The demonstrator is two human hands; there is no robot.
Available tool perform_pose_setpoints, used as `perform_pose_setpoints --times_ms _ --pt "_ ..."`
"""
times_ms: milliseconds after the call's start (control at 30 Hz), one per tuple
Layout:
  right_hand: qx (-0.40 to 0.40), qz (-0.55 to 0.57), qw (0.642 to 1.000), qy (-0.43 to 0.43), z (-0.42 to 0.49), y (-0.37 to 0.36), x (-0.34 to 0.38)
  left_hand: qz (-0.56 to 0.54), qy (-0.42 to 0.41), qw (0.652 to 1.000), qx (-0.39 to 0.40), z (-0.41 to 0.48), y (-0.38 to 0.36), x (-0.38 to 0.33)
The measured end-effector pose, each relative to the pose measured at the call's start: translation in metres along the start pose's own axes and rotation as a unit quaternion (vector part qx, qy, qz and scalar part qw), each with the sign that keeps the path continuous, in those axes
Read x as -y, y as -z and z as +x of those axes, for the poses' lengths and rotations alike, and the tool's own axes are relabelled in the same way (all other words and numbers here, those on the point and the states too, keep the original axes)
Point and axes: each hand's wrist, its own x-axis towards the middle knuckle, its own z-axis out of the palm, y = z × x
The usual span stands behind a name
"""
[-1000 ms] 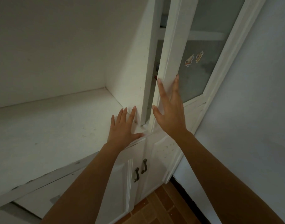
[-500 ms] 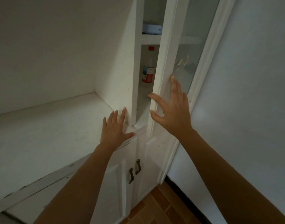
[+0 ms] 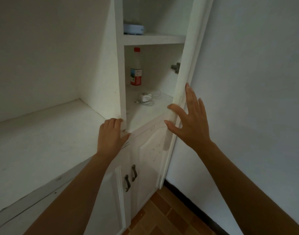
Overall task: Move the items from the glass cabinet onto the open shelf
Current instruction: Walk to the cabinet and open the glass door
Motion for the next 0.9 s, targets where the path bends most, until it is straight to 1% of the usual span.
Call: perform_pose_setpoints --times_ms 100,200,267,400,533,633,800,900 --pt "-0.009 -0.010 1.000 -0.005 -0.009 0.008 -0.011 -0.018 -0.045 0.999 -0.008 0.005 -0.005 -0.018" --pt "-0.022 -0.034 0.999 -0.026 -0.021 0.021 -0.026 -0.042 -0.109 0.993 0.019 0.020 -0.014 -0.054" --pt "-0.029 -0.038 0.999 -0.024 -0.026 0.024 -0.030 -0.053 -0.134 0.989 0.034 0.028 -0.016 -0.071" --pt "-0.024 -0.023 0.999 -0.021 -0.026 0.025 -0.026 -0.063 -0.165 0.984 0.030 0.044 -0.019 -0.089" --pt "-0.022 -0.042 0.998 -0.051 -0.042 0.038 -0.045 -0.087 -0.226 0.968 0.062 0.062 -0.028 -0.132" --pt "-0.016 -0.050 0.996 -0.074 -0.053 0.047 -0.061 -0.095 -0.263 0.958 0.063 0.073 -0.038 -0.156" --pt "-0.016 -0.075 0.992 -0.103 -0.067 0.059 -0.087 -0.159 -0.272 0.946 0.073 0.088 -0.054 -0.195" --pt "-0.021 -0.083 0.990 -0.116 -0.074 0.064 -0.101 -0.173 -0.274 0.943 0.076 0.094 -0.066 -0.208"
